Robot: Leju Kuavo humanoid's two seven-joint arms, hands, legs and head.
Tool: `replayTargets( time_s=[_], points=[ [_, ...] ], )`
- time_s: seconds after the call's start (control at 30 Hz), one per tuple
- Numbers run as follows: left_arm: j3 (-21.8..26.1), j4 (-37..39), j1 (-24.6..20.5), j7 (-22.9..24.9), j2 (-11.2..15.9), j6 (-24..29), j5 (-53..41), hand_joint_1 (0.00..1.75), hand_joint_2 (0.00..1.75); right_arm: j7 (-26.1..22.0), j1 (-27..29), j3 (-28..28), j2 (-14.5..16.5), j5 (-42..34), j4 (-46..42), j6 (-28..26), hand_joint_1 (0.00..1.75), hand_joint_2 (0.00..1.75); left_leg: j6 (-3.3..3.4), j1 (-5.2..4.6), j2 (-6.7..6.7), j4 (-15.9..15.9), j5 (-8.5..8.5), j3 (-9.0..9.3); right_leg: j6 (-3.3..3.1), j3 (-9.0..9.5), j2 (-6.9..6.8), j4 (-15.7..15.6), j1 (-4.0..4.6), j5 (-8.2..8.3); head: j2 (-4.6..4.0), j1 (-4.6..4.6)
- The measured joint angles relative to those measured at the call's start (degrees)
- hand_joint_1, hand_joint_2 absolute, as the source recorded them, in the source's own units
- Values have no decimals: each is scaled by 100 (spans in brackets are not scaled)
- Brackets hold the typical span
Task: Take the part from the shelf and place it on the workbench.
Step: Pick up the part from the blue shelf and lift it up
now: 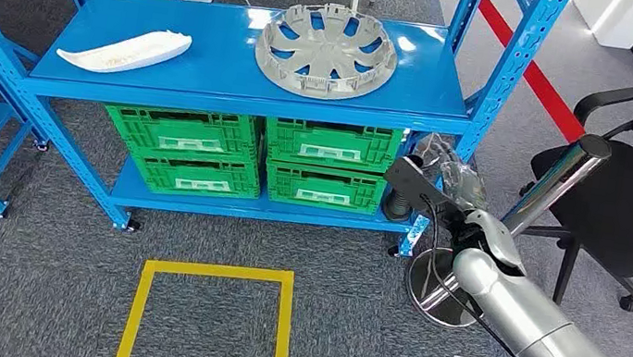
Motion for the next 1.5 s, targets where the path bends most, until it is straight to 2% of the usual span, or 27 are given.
replayTargets(
  time_s=[0.67,1.5],
  points=[
    [0,0,-3,0,2,0,-3,0,0,-1,-4,-2,1,0,-2,2,0,0,-33,2,5,19,-48,-9,-38,21,-11,-35,-49,22,0,9],
    [0,0,-8,0,0,0,-11,0,0,-3,-8,-7,2,0,-2,0,0,0,-69,0,15,126,-151,-36,-59,38,-16,-49,-50,19,0,-12]
  ],
)
